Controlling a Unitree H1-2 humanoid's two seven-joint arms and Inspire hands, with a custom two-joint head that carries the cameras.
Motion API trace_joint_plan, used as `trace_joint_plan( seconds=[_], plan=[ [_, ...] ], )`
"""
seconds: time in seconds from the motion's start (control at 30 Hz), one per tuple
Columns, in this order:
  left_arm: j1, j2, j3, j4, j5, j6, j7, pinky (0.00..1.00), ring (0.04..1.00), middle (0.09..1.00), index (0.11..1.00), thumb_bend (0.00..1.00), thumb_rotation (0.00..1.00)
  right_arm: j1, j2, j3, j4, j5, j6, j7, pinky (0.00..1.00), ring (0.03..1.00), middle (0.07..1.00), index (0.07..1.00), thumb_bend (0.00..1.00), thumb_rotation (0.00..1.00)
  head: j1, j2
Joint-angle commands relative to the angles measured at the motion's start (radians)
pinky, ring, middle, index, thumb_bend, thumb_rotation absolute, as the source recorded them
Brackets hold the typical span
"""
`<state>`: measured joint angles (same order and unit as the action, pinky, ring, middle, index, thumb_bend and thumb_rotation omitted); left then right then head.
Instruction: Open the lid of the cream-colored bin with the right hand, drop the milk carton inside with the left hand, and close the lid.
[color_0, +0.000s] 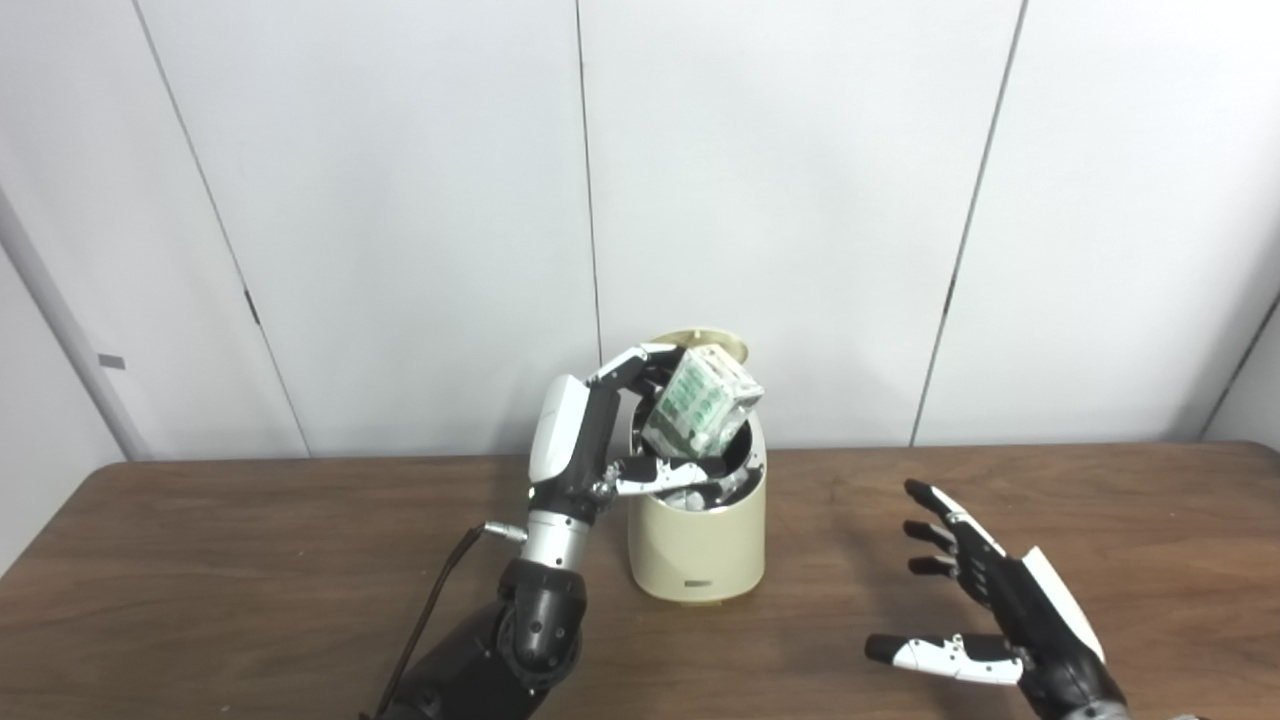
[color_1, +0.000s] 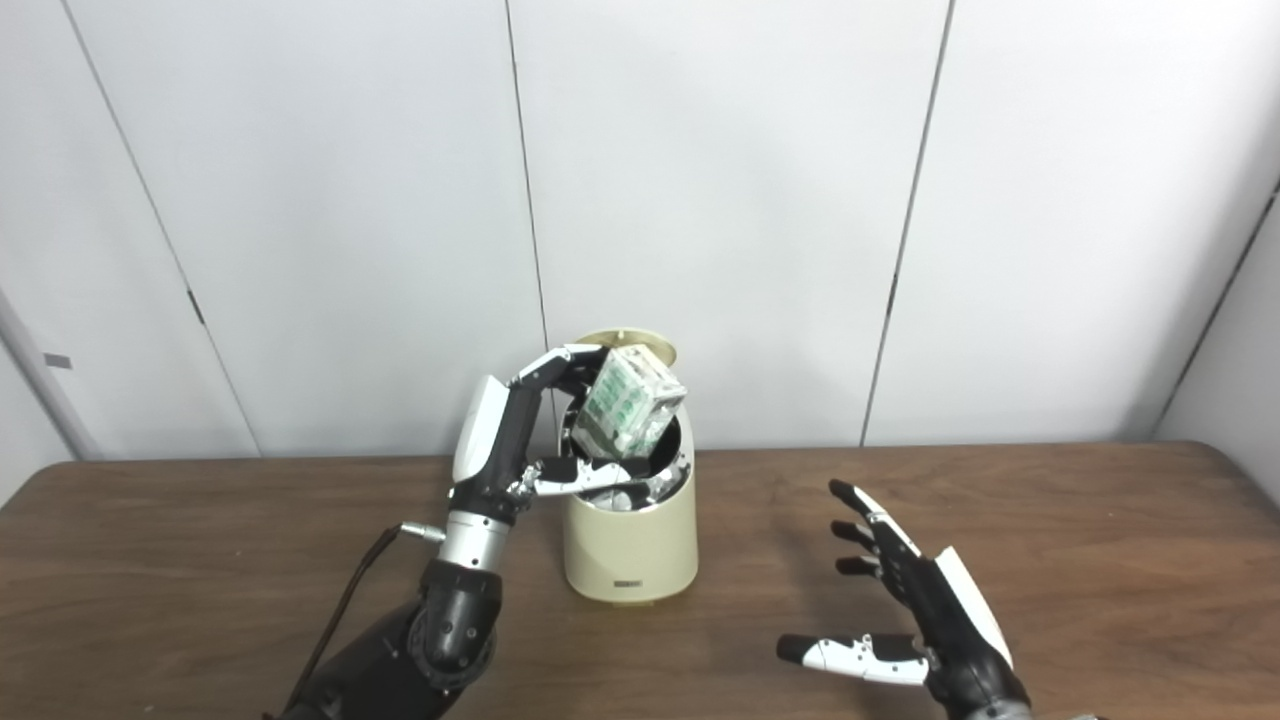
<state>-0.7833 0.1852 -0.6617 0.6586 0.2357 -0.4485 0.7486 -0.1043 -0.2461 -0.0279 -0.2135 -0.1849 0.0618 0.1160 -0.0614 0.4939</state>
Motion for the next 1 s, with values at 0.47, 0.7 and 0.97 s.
trace_joint_plan(
  seconds=[0.47, 0.7, 0.97],
  plan=[
    [-0.072, 0.037, -0.055, -0.003, 0.001, -0.021, 0.105, 0.61, 0.752, 0.760, 0.698, 0.83, 0.00, -0.020, -0.008, -0.002, -0.037, 0.021, -0.040, -0.009, 0.71, 0.867, 0.956, 0.914, 0.81, 0.21, 0.001, 0.004],
    [-0.071, 0.039, -0.059, -0.009, 0.001, -0.021, 0.111, 0.61, 0.747, 0.759, 0.693, 0.83, 0.00, -0.021, -0.010, 0.000, -0.030, 0.034, -0.047, -0.003, 0.72, 0.875, 0.962, 0.922, 0.80, 0.21, 0.004, 0.004],
    [-0.048, 0.052, -0.037, -0.070, -0.040, -0.021, 0.070, 0.57, 0.701, 0.727, 0.677, 0.81, 0.02, -0.021, -0.015, -0.001, -0.029, 0.036, -0.054, -0.002, 0.73, 0.876, 0.960, 0.925, 0.80, 0.21, 0.010, -0.001]
  ],
)
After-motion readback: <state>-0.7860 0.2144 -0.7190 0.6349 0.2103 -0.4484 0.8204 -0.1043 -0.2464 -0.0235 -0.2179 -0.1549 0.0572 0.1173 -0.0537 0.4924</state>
